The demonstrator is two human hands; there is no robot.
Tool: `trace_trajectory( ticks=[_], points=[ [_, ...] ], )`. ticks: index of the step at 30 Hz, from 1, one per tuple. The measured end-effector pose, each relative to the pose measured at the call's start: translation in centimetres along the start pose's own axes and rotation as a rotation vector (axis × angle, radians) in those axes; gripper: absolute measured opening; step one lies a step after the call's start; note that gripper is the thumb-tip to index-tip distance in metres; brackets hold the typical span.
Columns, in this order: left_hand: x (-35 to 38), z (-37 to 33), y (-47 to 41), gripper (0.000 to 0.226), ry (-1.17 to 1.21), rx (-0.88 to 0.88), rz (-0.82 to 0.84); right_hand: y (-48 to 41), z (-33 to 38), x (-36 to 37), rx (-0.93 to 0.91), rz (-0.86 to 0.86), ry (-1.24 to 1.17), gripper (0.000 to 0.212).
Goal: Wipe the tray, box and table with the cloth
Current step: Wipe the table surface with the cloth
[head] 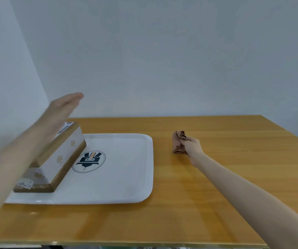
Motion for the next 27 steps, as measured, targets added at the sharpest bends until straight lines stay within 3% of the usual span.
trace_trajectory(
  ticks=[6, 14, 18, 23, 27],
  points=[
    [13.6, 1.6, -0.1, 0.038, -0.03, -0.127, 0.294, -1.1, 0.5, -1.2, 0.002, -0.038, -0.007, 0.019],
    [22.1, 8.8, 1.5, 0.044, -0.525, -0.255, 0.692, -2.3, 1.8, 0.4, -0.086, -0.114, 0.136, 0.02],
    [22.9, 10.9, 1.3, 0.037, -0.67, -0.223, 0.673, -3.1, 2.9, 3.0, -0.256, -0.089, 0.332, 0.029],
    [22.9, 11.7, 0.6, 0.06, -0.784, -0.115, 0.657, -5.6, 2.9, 5.6, -0.343, -0.095, 0.496, 0.028],
    [23.1, 12.2, -0.8, 0.056, -0.767, -0.075, 0.687, -7.6, 3.5, 6.7, -0.42, -0.178, 0.644, 0.027]
  ],
)
Point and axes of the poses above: each hand's wrist, its own y-axis away from the middle knuckle, its own x-axis out of the palm, z = x × y, the point moved 5 cm from there along -y, towards the middle knuckle, and after that the axes turned 14 degrees about x, right-handed, at the moved point
